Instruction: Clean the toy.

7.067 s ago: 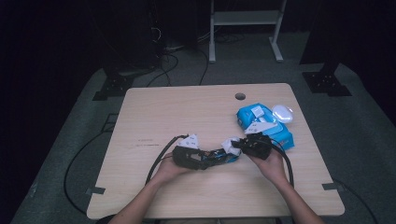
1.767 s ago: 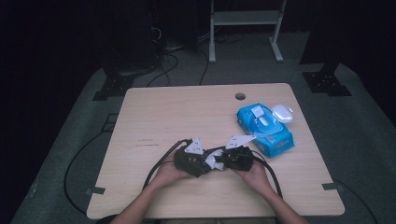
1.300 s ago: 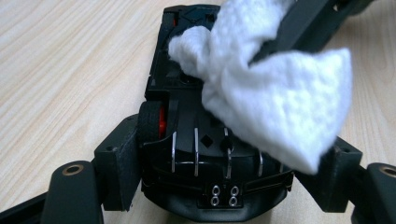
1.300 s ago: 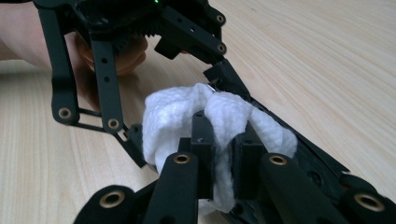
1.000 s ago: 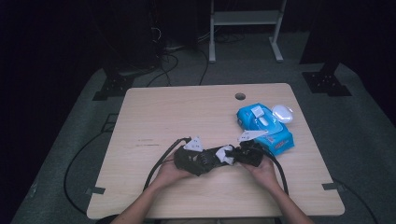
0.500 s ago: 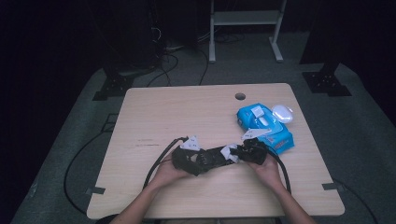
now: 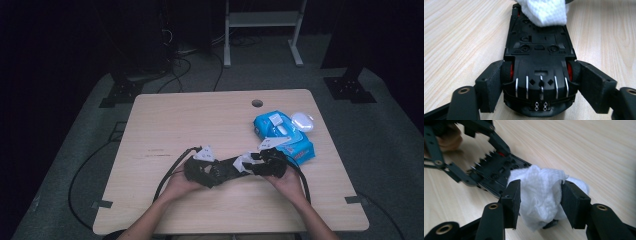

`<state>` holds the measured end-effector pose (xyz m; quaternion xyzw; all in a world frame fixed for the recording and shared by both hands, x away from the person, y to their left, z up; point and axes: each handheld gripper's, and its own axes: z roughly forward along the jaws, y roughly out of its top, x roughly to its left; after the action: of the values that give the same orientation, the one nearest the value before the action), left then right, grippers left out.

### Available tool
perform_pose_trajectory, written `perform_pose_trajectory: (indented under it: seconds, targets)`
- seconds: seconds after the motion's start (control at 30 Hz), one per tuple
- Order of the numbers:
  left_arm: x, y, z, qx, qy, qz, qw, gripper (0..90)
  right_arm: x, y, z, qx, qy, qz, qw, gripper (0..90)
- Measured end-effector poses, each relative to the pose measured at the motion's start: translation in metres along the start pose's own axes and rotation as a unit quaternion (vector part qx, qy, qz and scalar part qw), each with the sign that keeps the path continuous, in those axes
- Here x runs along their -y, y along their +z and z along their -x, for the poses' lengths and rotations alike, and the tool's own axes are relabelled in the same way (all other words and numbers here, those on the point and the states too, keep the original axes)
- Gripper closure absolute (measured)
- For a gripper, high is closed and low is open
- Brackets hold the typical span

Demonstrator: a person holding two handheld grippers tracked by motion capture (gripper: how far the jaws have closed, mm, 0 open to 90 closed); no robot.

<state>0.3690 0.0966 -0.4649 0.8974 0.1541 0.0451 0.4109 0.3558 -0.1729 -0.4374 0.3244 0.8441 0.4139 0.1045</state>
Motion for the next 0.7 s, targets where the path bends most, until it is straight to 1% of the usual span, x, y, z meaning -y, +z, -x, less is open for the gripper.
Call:
perform_pose_trajectory:
  seconds: [0.03,0.1,0.13,0.2,0.27,0.3,0.33,0.37,0.43,0.47,0.53,0.57,0.63,0.7]
  targets:
    - [0.0,0.0,0.0,0.001,0.0,0.0,1.0,25.7,-0.002,0.001,-0.003,-0.005,-0.001,0.003,1.0,49.6]
    - [0.0,0.0,0.0,0.001,0.002,0.001,1.0,25.8,-0.003,0.003,-0.004,-0.006,-0.005,0.005,1.0,49.7]
    - [0.0,0.0,0.0,0.001,0.004,0.001,1.0,25.8,-0.004,0.007,-0.005,-0.003,-0.006,0.005,1.0,50.6]
    - [0.0,0.0,0.0,0.001,0.003,0.001,1.0,25.9,-0.006,0.017,-0.005,0.001,-0.006,-0.004,1.0,52.4]
    - [0.0,0.0,0.0,0.001,0.006,0.002,1.0,25.9,-0.005,0.027,-0.005,-0.002,-0.002,-0.009,1.0,57.1]
    - [0.0,0.0,0.0,0.001,0.006,0.003,1.0,25.9,-0.003,0.028,-0.005,-0.003,-0.002,0.0,1.0,62.3]
    - [0.0,0.0,0.0,0.001,0.007,0.004,1.0,25.9,-0.003,0.028,-0.006,-0.003,-0.004,0.002,1.0,66.6]
    - [-0.001,0.0,0.0,0.0,0.01,0.006,0.9999,25.9,-0.003,0.027,-0.006,-0.005,-0.01,0.002,0.9999,69.9]
    - [-0.001,0.0,0.001,-0.003,0.015,0.008,0.9999,26.0,-0.002,0.026,-0.006,0.0,-0.019,-0.001,0.9998,75.7]
    - [-0.001,0.0,0.001,-0.004,0.016,0.008,0.9998,26.0,-0.001,0.024,-0.004,0.008,-0.019,-0.006,0.9998,76.5]
    - [-0.001,0.0,0.001,-0.003,0.018,0.007,0.9998,26.0,0.001,0.021,0.003,0.018,-0.005,-0.01,0.9998,77.3]
    - [-0.001,0.0,0.001,-0.003,0.019,0.007,0.9998,26.0,0.005,0.017,0.01,0.021,0.017,-0.01,0.9996,77.5]
    - [-0.002,-0.001,0.001,-0.005,0.021,0.01,0.9997,26.0,0.009,0.013,0.016,0.019,0.038,-0.014,0.999,77.7]
    - [-0.002,-0.001,0.001,-0.004,0.021,0.011,0.9997,26.0,0.013,0.009,0.018,0.016,0.047,-0.023,0.9985,77.7]
